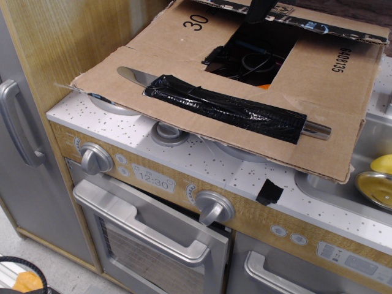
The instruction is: Close large4fbox flaps
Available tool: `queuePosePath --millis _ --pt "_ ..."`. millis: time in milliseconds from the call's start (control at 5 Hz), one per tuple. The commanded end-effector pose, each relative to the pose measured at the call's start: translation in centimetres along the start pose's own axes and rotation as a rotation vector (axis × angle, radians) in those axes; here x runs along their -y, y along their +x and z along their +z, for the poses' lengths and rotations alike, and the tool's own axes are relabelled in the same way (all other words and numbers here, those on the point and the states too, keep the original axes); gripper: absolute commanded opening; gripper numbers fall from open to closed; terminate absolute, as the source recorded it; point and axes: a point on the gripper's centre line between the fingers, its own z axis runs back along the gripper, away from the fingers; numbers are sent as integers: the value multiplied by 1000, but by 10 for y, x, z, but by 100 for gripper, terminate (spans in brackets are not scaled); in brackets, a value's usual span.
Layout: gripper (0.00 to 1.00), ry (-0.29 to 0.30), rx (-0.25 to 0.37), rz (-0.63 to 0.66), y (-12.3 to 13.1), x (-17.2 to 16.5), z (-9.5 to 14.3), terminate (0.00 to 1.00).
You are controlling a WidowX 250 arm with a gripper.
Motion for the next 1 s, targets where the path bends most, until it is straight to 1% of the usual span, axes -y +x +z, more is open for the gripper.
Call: queuePosePath --millis 0,200,400,600,800 --pt "100 0 0 0 0 0 0 0" --pt "100 -45 40 75 -32 5 -31 0" --pt "100 -100 38 106 -46 8 -55 0" --pt "100 -133 85 106 -52 8 -77 0" --pt "100 -160 101 145 -58 11 -101 0"
